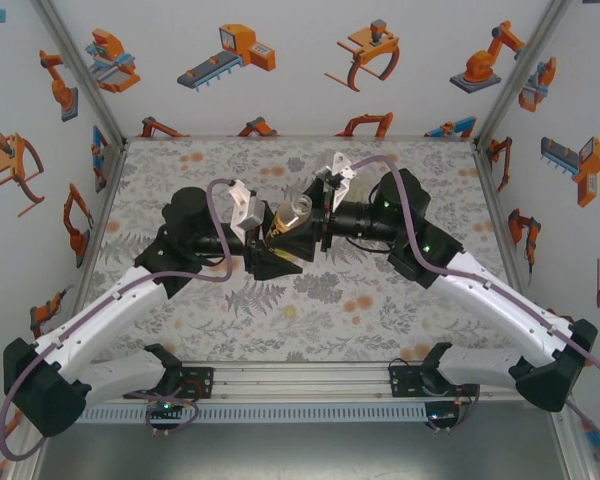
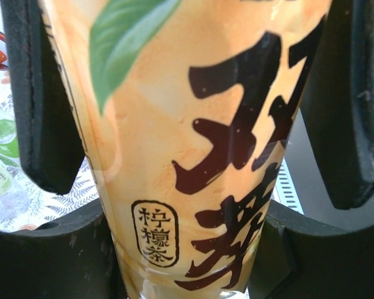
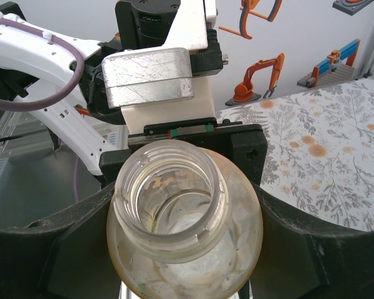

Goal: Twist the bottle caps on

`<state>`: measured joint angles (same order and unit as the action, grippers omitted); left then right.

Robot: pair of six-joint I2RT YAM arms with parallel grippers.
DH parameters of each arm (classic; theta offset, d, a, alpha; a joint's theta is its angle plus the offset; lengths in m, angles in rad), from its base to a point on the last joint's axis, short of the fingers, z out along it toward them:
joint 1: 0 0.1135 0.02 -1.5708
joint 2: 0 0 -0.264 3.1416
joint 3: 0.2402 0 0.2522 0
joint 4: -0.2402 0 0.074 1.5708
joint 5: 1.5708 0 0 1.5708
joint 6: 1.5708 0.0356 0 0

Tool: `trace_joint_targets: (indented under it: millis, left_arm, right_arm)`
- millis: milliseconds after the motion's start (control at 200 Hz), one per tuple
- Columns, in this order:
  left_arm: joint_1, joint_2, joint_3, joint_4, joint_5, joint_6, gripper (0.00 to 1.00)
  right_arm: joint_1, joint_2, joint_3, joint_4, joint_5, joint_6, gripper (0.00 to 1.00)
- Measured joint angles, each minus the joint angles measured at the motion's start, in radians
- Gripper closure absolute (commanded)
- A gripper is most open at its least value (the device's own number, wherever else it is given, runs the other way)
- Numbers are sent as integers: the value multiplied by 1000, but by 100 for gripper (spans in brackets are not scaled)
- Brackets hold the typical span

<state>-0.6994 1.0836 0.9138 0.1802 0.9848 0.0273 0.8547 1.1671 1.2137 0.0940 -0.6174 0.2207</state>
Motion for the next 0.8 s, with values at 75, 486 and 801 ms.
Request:
trace_joint_targets:
  millis: [75,486,801]
  left_arm:
    - [-2,8,13,-18,2,11,52]
    - [56,-8,77,-182,-98,122,86]
    - [279,-19,77,-209,-93,81,100]
  right_arm:
    - [0,-11,-5,-4,13,-5,30]
    - [1,-111,-21,-88,155,-60,27]
    - [53,-108,-40,-166,207,-69,33]
